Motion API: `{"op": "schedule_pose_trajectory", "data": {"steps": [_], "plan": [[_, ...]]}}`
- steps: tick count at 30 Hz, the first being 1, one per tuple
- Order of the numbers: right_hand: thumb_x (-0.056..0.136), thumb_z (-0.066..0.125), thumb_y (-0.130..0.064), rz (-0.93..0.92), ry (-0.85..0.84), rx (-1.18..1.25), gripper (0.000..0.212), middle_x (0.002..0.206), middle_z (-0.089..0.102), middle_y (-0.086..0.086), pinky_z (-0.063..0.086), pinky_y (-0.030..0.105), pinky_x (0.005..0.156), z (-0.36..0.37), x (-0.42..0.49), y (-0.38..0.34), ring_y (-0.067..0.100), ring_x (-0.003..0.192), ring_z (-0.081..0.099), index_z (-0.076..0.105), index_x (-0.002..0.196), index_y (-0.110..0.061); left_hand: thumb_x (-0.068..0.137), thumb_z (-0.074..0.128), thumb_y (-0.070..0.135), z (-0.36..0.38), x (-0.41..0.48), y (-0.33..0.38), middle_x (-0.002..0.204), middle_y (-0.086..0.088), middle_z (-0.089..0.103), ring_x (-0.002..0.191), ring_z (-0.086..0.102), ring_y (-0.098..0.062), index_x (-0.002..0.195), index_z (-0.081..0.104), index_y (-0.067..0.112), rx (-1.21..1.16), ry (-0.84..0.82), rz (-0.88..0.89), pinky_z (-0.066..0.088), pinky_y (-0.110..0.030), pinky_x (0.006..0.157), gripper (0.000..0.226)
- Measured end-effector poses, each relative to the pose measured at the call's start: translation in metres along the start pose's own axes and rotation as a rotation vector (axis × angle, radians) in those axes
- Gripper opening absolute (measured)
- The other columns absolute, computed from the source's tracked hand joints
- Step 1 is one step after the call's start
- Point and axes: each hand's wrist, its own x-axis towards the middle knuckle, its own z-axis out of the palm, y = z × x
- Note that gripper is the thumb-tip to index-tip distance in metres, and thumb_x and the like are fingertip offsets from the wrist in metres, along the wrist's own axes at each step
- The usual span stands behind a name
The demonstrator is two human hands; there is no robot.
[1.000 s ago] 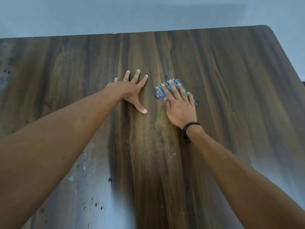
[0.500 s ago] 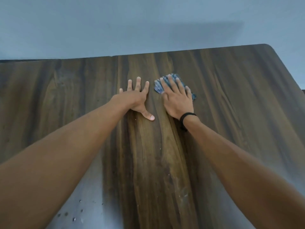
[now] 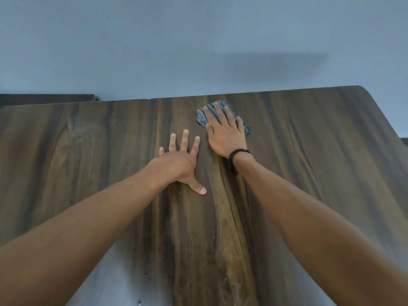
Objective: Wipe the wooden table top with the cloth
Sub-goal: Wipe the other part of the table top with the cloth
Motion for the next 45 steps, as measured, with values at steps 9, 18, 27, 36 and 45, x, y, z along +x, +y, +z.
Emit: {"op": "schedule_pose_trajectory", "data": {"steps": [9,18,27,36,45], "plan": [[0.106,0.021,-0.039,-0.056,-0.076,0.000,0.055,0.168,-0.004,-0.010,0.000,0.048,0.121,-0.011,0.049,0.012,0.016,0.154,-0.006,0.008,0.159,-0.040,0.051,0.075,0.077,-0.040,0.033,-0.029,0.152,0.000,-0.041,0.142,-0.026,-0.041,0.147,-0.029,0.030,-0.166,0.099,-0.041,0.005,-0.064,0.113,0.149],[0.106,0.023,-0.037,-0.050,-0.065,0.008,0.054,0.168,-0.002,-0.008,0.001,0.048,0.121,-0.012,0.060,0.008,0.016,0.154,-0.005,0.011,0.159,-0.040,0.044,0.075,0.080,-0.022,0.040,-0.040,0.155,0.003,-0.036,0.143,-0.024,-0.040,0.149,-0.024,0.033,-0.209,0.201,0.013,0.005,-0.065,0.112,0.152],[0.107,0.023,-0.037,0.056,-0.016,0.022,0.054,0.168,-0.002,-0.008,0.001,0.047,0.122,-0.007,0.047,0.000,0.018,0.155,-0.003,0.012,0.159,-0.038,0.048,0.077,0.077,-0.027,0.039,-0.037,0.154,0.002,-0.038,0.142,-0.025,-0.041,0.149,-0.026,0.031,-0.196,0.176,0.003,0.006,-0.065,0.112,0.151],[0.106,0.022,-0.038,0.117,-0.058,0.026,0.053,0.168,-0.003,-0.011,-0.001,0.046,0.122,-0.009,0.061,0.000,0.014,0.154,-0.006,0.012,0.158,-0.043,0.053,0.080,0.071,-0.030,0.026,-0.035,0.157,-0.001,-0.033,0.143,-0.024,-0.040,0.152,-0.021,0.028,-0.230,0.202,0.025,0.005,-0.063,0.114,0.147],[0.107,0.021,-0.039,0.057,-0.107,0.006,0.053,0.168,-0.008,-0.010,-0.002,0.047,0.122,-0.011,0.051,-0.007,0.015,0.154,-0.009,0.007,0.158,-0.042,0.055,0.079,0.069,-0.028,0.019,-0.037,0.158,-0.001,-0.031,0.143,-0.024,-0.039,0.153,-0.019,0.028,-0.263,0.243,0.054,0.003,-0.062,0.115,0.144]]}}
